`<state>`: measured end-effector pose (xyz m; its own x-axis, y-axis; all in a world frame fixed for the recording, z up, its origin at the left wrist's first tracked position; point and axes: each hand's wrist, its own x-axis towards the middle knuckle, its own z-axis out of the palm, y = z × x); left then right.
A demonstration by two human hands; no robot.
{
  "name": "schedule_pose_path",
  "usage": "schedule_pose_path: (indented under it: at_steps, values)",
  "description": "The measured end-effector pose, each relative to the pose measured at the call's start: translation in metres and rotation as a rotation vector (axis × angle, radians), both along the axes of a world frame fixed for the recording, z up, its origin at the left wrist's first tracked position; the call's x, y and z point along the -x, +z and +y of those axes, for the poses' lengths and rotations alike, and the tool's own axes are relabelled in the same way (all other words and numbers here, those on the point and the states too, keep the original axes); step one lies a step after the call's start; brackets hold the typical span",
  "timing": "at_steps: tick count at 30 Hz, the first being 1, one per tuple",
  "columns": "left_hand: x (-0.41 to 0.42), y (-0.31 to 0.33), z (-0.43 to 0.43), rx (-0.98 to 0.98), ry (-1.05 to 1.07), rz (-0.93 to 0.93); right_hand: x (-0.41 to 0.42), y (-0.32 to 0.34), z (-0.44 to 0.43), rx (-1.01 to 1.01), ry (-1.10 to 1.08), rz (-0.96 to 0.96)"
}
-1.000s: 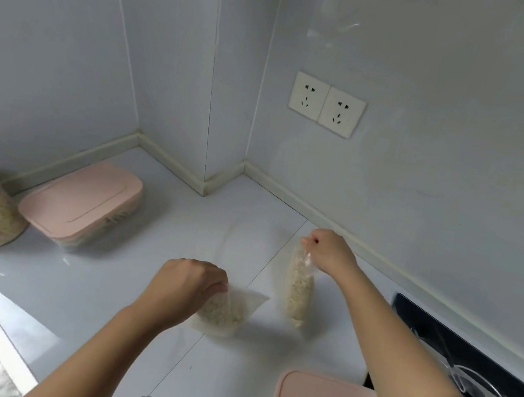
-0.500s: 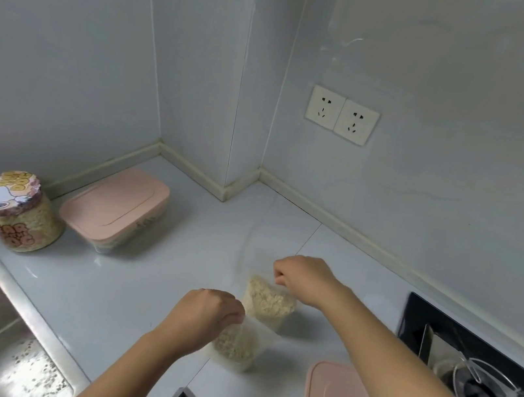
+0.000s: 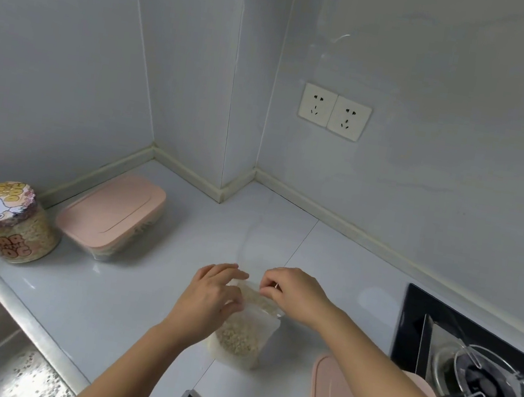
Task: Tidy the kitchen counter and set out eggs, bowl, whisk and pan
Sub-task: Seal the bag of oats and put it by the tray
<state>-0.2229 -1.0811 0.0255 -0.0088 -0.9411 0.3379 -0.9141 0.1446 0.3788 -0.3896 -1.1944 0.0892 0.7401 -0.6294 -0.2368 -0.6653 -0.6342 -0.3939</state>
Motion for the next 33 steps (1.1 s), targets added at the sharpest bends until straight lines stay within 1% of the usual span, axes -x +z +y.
schedule_pose_path:
  at_steps: [4,6,8,10,12,15,19,21,24,29,32,33]
  values:
    - [-0.001,0.004,-0.012,-0.071,-0.029,-0.021,0.009,-0.003,0.002,-0.090,-0.100,-0.082]
    - [-0.001,0.004,-0.015,-0.079,-0.043,-0.040,0.017,-0.002,0.007,-0.102,-0.111,-0.118]
    - [-0.002,0.003,-0.017,-0.068,-0.048,-0.034,0.026,-0.002,0.012,-0.044,-0.050,-0.080]
    - [-0.002,0.001,-0.017,-0.033,-0.059,-0.021,0.032,-0.007,0.017,0.057,0.035,0.006]
    - [-0.001,0.001,-0.017,0.003,-0.087,-0.006,0.033,-0.015,0.018,0.142,0.059,0.045]
    - [-0.003,0.002,-0.017,0.064,-0.129,-0.003,0.032,-0.022,0.019,0.200,0.031,-0.015]
    - [-0.009,0.011,-0.008,0.161,-0.132,0.006,0.030,-0.019,0.021,0.229,-0.021,-0.172]
    - [-0.012,0.012,-0.005,0.174,-0.116,-0.009,0.029,-0.020,0.023,0.217,-0.057,-0.224]
    - [-0.012,0.006,0.000,0.108,-0.124,-0.095,0.025,-0.028,0.028,0.152,-0.068,-0.172]
    - [-0.013,0.001,0.006,0.033,-0.050,0.052,0.025,-0.034,0.031,0.094,-0.159,-0.216]
    - [-0.018,0.006,0.005,0.025,-0.057,0.033,0.027,-0.030,0.033,0.056,-0.196,-0.273]
    - [-0.018,0.008,0.004,0.062,-0.056,0.020,0.028,-0.028,0.033,0.048,-0.215,-0.304]
